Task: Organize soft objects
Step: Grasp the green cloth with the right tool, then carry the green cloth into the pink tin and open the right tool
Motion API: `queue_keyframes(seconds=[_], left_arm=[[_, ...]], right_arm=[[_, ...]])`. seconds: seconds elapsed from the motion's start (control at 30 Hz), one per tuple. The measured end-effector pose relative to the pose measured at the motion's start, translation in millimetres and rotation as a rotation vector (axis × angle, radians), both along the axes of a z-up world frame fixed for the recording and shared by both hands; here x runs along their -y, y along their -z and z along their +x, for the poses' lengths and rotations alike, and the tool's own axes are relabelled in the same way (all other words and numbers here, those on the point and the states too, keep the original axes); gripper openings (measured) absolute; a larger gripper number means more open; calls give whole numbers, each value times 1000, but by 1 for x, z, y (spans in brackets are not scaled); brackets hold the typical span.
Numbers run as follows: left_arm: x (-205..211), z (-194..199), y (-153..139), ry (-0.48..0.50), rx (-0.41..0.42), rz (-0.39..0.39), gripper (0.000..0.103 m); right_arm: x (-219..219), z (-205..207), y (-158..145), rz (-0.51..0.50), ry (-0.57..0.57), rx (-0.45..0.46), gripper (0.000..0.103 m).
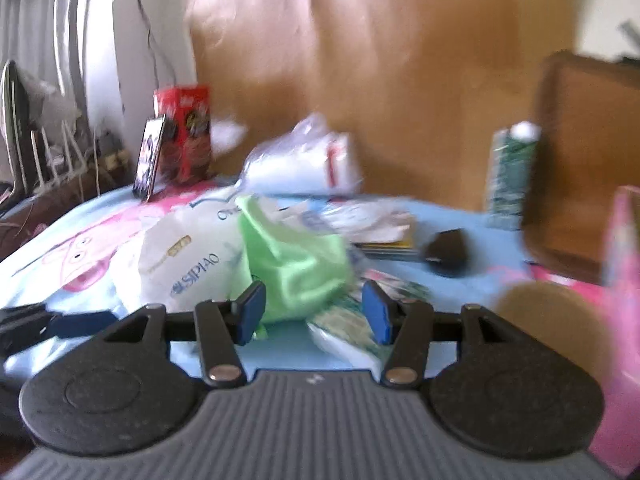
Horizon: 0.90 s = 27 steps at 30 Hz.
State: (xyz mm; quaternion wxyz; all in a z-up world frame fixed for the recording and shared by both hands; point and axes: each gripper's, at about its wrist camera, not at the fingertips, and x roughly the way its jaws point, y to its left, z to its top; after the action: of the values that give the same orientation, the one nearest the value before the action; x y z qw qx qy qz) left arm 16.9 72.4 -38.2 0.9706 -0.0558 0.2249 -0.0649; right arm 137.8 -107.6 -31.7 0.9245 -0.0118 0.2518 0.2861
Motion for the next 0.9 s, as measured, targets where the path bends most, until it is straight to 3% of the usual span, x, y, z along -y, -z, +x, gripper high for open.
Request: queue_keyframes(seconds=[0.1,0.17,0.23,0.3,0.53,0.77,0.9], left_arm=[[4,-3,0,9,22,23,80],[4,-3,0,12,27,19,80],[1,-1,0,14,19,3,80],[-1,0,1,12,11,-14,80],[-5,2,2,16,-6,-28,80],[2,9,1,89,-57,-42,78],[15,9,-10,206,-116,-175,72]], right_arm=[[-22,25,10,-39,-25,-46,54],[-27,26,13,-66,-34,-38,27],[-23,17,8,-65,-47,-27,11],[-10,7,0,-13,-39,-31,11],[47,-62,-18,19,-7,64,11],[78,-110,18,-75,77,-11,12],[74,-120,29,-89,103,3,16]])
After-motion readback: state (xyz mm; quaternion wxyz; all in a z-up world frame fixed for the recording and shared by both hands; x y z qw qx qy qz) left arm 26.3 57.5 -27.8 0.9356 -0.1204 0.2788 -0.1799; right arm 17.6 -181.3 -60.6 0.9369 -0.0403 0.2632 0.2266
